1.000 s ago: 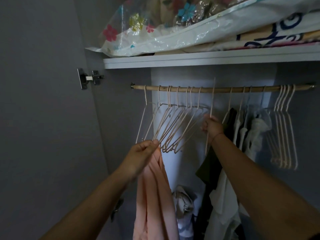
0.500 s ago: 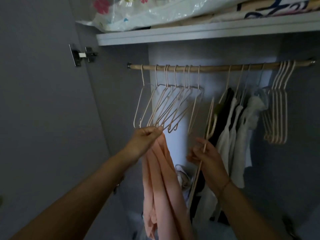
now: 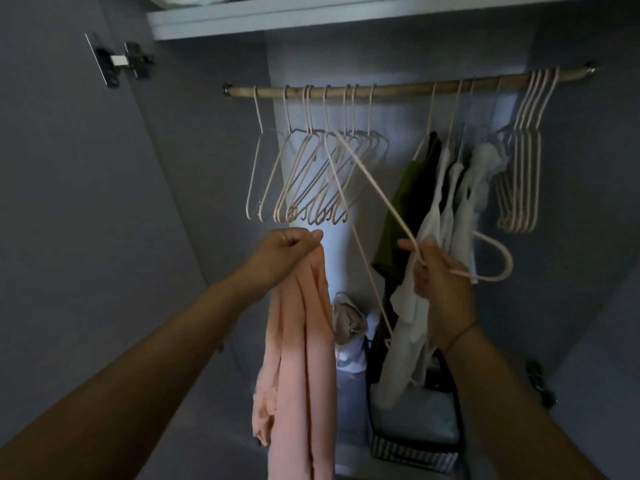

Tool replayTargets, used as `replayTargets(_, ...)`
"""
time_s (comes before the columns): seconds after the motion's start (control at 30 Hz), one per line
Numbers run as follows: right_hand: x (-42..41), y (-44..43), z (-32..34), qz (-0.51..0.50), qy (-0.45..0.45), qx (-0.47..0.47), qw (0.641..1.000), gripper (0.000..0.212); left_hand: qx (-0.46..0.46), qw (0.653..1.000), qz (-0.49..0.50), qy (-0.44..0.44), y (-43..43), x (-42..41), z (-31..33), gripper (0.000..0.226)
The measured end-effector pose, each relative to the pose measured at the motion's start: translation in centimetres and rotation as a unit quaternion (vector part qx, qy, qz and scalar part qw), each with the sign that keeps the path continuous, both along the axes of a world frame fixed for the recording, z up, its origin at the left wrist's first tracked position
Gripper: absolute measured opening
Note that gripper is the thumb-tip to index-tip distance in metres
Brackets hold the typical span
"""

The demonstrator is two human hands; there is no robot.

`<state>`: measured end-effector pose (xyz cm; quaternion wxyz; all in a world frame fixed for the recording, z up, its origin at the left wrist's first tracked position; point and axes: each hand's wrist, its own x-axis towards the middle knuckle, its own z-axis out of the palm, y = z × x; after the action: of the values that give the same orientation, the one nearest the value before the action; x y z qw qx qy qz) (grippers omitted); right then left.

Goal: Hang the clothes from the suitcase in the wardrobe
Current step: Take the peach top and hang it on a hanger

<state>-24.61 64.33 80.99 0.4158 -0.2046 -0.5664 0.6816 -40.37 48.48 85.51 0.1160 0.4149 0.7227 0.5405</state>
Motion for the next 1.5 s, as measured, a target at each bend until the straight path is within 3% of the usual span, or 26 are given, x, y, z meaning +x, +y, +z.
replayTargets(0.2, 0.4, 0.1, 1.6, 0.140, 0.149, -0.048, 0.978, 0.041, -0.096, 0.990, -0.047, 0.095, 0.1, 0.2, -0.9, 0.046)
replayTargets(0.4, -0.1, 0.0, 2.7, 0.157, 0.173, -0.058, 0.971, 0.037, -0.127, 0.983, -0.063, 0.116, -0.2, 0.5, -1.6, 0.046)
replayTargets(0.57, -0.2, 0.6, 2.6, 0.178, 0.200, -0.096, 0.959, 0.042, -0.070, 0.995, -0.045, 0.049, -1.3, 0.2, -1.4, 0.046)
replayTargets(0.73, -1.2, 0.6, 1.7, 0.181, 0.203, -0.147, 0.951, 0.045, 0.018, 0.996, -0.013, -0.085, -2.2, -0.2, -0.5, 0.046)
replayTargets(0.87, -3.2, -0.4, -0.1, 0.202, 0.167, -0.193, 0.945, 0.058, 0.049, 0.991, -0.031, -0.120, -2.7, -0.8, 0.6, 0.043)
replayTargets(1.03, -4.8, -1.3, -1.8, 0.228, 0.166, -0.201, 0.938, 0.046, 0.061, 0.987, -0.023, -0.148, -3.8, -1.0, 0.6, 0.036)
replayTargets(1.27, -5.2, -1.8, 0.4, 0.267, 0.202, -0.191, 0.923, 0.050, -0.106, 0.992, 0.032, -0.056, -4.5, -1.0, -2.0, 0.034)
replayTargets(1.5, -5.9, -2.5, -0.3, 0.288, 0.231, -0.201, 0.907, 0.050, -0.134, 0.990, -0.013, -0.050, -4.4, 0.5, -1.8, 0.033)
